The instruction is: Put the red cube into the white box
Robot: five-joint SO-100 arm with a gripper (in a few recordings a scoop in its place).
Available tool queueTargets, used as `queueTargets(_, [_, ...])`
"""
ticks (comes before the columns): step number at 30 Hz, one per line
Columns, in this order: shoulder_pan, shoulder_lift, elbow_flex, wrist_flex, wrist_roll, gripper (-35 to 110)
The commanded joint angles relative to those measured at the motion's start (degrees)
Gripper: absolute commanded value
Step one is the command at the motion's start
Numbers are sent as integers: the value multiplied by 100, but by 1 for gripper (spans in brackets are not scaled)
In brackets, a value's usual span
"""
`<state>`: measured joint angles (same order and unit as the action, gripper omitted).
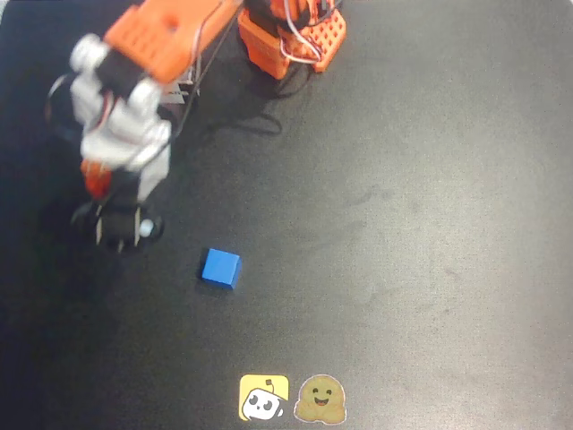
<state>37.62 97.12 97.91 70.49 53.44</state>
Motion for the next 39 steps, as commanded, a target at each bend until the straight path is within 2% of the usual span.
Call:
queueTargets(1, [193, 967, 562, -79, 70, 0])
queueTargets(11, [826, 3252, 2496, -97, -26, 0])
queueTargets(26, [2057, 4737, 3753, 79, -606, 0])
queueTargets(33, [2531, 4983, 4043, 413, -747, 0])
queueTargets(39, [2646, 6601, 4693, 1002, -624, 0])
